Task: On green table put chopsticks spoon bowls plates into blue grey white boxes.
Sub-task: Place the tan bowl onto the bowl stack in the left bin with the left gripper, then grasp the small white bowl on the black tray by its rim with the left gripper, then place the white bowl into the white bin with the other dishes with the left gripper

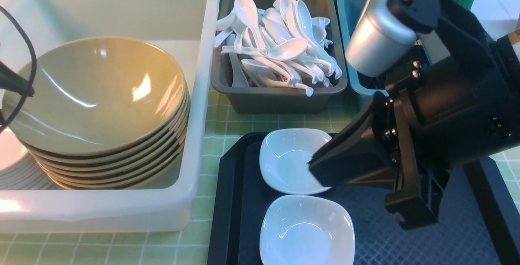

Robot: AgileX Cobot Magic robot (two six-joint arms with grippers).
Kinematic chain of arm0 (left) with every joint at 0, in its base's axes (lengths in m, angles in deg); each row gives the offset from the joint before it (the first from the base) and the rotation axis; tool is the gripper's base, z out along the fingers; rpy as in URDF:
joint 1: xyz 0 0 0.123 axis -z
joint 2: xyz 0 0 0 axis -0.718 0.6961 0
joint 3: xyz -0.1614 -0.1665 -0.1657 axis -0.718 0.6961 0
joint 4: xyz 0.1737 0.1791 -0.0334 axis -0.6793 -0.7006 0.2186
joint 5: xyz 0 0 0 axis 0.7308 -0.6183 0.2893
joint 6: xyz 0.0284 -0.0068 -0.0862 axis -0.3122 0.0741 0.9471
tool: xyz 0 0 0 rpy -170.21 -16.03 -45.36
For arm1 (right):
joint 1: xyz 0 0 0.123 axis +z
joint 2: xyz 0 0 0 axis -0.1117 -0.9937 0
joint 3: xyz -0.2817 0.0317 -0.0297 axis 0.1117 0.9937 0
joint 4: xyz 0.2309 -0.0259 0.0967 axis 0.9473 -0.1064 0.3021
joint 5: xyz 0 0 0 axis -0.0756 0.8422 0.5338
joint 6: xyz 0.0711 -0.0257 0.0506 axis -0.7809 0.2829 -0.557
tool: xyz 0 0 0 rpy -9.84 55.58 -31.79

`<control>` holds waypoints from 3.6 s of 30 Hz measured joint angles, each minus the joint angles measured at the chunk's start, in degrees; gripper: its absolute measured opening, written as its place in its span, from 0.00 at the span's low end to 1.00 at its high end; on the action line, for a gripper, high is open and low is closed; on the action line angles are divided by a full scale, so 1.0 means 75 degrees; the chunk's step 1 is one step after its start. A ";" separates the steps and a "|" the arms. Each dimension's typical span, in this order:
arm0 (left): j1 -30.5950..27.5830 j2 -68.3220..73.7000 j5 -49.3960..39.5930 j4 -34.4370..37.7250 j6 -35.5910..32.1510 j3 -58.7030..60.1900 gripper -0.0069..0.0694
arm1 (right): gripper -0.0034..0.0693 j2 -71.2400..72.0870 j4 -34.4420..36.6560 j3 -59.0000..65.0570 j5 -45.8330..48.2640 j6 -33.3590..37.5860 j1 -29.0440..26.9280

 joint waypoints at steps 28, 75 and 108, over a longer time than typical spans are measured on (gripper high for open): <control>0.8489 -0.0249 0.0201 0.0073 0.0853 -0.0520 0.81 | 0.21 0.1830 -0.1494 0.0491 0.0709 -0.1192 -0.1227; 0.8019 0.0830 -0.0637 -0.1768 0.0181 -0.1392 0.11 | 0.27 0.1830 -0.1370 0.0758 -0.0044 -0.0852 -0.1227; -0.0532 0.0719 -0.0879 -0.3676 0.1859 -0.1407 0.11 | 0.08 -0.2454 0.1196 -0.2604 0.0410 0.1996 0.1068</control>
